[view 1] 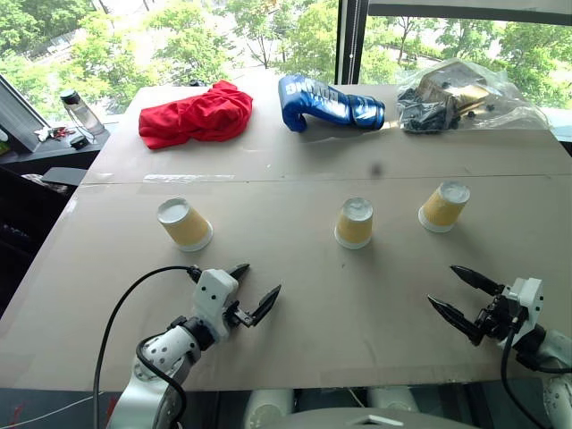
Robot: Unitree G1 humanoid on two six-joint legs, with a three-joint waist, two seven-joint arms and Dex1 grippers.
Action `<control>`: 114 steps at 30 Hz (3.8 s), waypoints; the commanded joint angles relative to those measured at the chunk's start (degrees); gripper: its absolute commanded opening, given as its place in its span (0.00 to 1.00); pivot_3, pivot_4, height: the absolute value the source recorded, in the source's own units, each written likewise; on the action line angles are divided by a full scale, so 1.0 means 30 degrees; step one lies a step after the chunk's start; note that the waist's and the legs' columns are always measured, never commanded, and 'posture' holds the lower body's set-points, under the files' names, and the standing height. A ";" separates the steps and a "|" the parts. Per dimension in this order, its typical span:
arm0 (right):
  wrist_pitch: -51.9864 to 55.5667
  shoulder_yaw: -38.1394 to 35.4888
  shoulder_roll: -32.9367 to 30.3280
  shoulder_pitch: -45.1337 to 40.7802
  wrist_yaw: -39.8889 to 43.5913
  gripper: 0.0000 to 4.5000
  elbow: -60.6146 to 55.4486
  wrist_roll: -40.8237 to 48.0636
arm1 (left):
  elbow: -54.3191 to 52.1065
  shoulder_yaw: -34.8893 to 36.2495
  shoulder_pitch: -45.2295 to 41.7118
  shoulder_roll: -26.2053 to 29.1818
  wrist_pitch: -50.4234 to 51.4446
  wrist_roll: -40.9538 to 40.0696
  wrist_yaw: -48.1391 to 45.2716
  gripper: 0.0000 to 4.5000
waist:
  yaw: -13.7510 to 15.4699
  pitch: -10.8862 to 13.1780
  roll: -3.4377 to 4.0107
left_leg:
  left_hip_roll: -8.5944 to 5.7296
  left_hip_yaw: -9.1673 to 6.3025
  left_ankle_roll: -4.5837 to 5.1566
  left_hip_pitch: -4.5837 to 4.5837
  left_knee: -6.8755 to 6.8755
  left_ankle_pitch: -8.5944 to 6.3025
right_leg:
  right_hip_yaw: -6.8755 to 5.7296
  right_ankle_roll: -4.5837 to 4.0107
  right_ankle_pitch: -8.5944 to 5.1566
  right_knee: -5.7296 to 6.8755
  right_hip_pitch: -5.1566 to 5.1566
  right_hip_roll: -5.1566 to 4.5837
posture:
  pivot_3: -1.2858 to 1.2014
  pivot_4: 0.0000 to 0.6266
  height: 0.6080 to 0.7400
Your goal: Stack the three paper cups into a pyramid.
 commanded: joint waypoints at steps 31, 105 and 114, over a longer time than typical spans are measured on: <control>0.0890 0.1785 0.1195 -0.3927 -0.1698 1.00 -0.0752 -0.1168 | -0.1250 0.1178 -0.1938 0.2510 0.0734 -0.3288 -0.4086 0.99 | -0.0040 0.0035 -0.0062 | 0.0004 -0.0010 0.0000 0.0000 0.0009 0.0001 | -0.0042 0.0003 0.0002 0.0022 -0.0004 0.0018 | 0.52 0.24 1.00; -0.0996 0.2010 0.5075 -1.1298 -1.3324 0.99 -0.1030 -0.8587 | -0.1266 0.1273 -1.3700 0.5449 0.8125 -0.8730 -0.6321 1.00 | -0.0175 0.0169 -0.0209 | -0.0025 0.0009 -0.0095 -0.0113 0.0027 0.0055 | -0.0071 0.0021 0.0009 0.0071 -0.0160 0.0062 | 0.52 0.24 1.00; 0.0350 0.0863 0.4782 -1.1022 -1.5566 0.99 -0.0282 -0.8540 | -0.0959 0.0784 -1.4644 0.5273 0.8336 -0.8684 -0.6749 1.00 | -0.0124 0.0172 -0.0210 | -0.0011 0.0018 -0.0099 -0.0116 0.0025 0.0058 | -0.0053 0.0020 0.0008 0.0071 -0.0174 0.0084 | 0.52 0.24 1.00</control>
